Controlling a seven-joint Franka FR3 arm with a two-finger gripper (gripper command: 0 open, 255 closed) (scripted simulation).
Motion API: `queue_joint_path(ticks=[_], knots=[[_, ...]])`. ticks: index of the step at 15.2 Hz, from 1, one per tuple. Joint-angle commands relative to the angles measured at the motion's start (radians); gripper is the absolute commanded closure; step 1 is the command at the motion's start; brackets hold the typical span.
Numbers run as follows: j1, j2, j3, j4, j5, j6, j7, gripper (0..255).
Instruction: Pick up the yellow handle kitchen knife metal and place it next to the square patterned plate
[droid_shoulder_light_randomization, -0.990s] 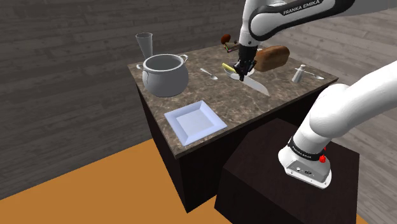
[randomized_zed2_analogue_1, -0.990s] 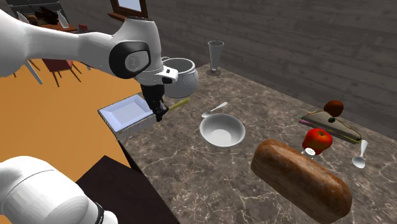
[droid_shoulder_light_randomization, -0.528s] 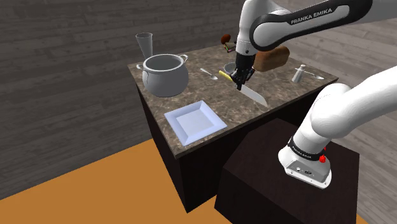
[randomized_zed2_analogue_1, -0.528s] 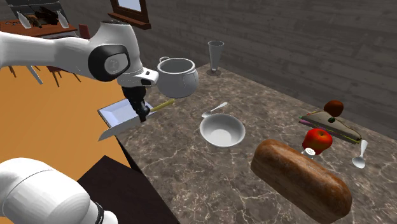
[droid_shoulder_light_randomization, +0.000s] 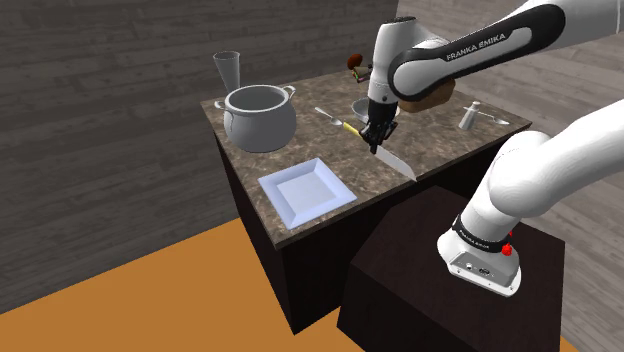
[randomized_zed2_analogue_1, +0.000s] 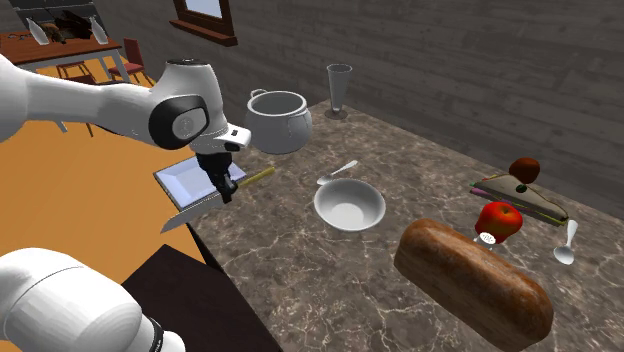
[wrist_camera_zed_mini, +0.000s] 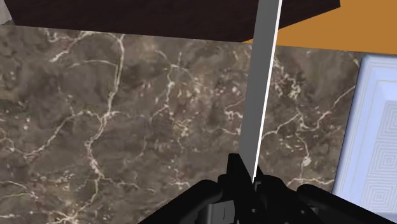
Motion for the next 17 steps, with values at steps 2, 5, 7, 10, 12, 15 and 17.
queue_joint_path(ticks=[2,5,7,10,12,15,17], knots=[[0.001,0.024,0.001,-0.026,0.001,0.05,0.001,255],[0.001,0.05,0.0,-0.05,0.001,0.101,0.0,255],[0.001,0.07,0.0,-0.065,0.001,0.136,0.0,255],[0.001,0.097,0.0,-0.083,0.001,0.18,0.0,255],[0.001,0.097,0.0,-0.082,0.001,0.18,0.0,255],[0.001,0.097,0.0,-0.082,0.001,0.18,0.0,255],[0.001,0.097,0.0,-0.082,0.001,0.18,0.0,255]])
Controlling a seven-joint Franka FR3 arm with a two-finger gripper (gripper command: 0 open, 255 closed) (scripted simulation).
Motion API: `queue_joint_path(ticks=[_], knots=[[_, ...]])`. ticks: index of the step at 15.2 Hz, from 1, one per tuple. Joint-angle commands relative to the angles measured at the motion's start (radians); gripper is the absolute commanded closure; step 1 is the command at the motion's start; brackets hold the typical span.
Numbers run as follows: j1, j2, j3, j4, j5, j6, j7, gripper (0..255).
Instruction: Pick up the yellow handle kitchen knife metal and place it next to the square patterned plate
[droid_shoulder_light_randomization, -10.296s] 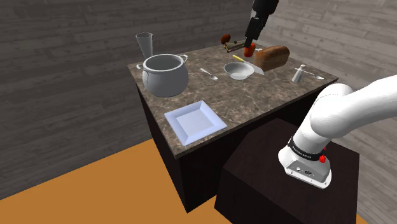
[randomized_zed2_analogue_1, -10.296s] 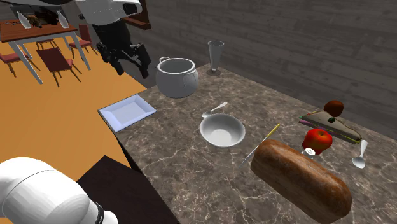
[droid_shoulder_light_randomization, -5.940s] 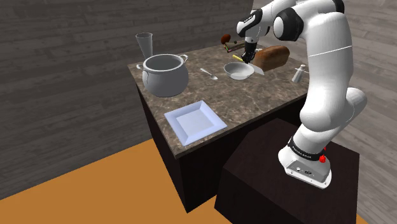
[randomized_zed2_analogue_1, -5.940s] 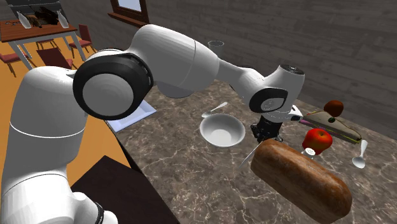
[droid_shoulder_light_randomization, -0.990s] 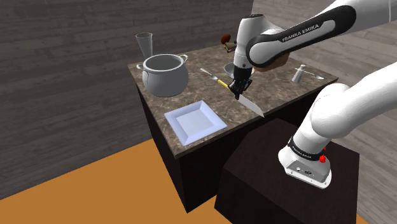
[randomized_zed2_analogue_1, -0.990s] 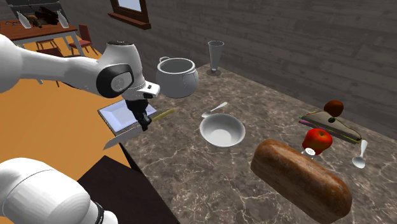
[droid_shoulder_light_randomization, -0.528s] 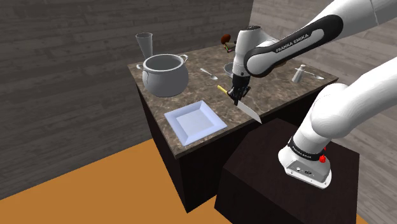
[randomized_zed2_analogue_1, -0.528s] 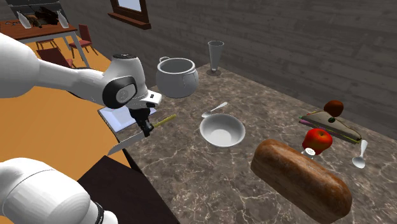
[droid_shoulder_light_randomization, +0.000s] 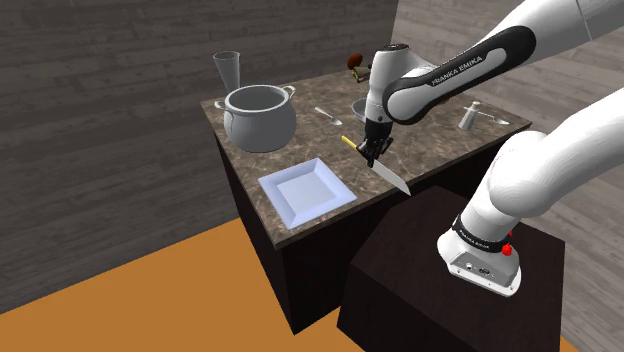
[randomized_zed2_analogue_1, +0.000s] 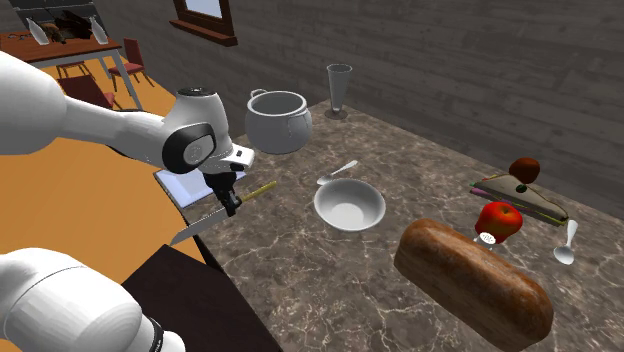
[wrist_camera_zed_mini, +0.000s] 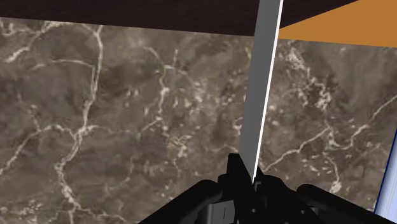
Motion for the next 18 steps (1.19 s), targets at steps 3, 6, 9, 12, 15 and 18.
queue_joint_path(ticks=[3,6,9,12,15,18], knots=[[0.0,0.0,0.0,0.0,0.0,0.0,0.0,0],[0.0,0.0,0.0,0.0,0.0,0.0,0.0,0],[-0.001,-0.05,0.0,0.038,-0.001,-0.088,0.0,0],[-0.001,-0.086,0.0,0.077,-0.001,-0.163,0.001,0],[-0.001,-0.086,0.0,0.077,-0.001,-0.163,0.001,0],[-0.001,-0.086,0.0,0.077,-0.001,-0.163,0.001,0]])
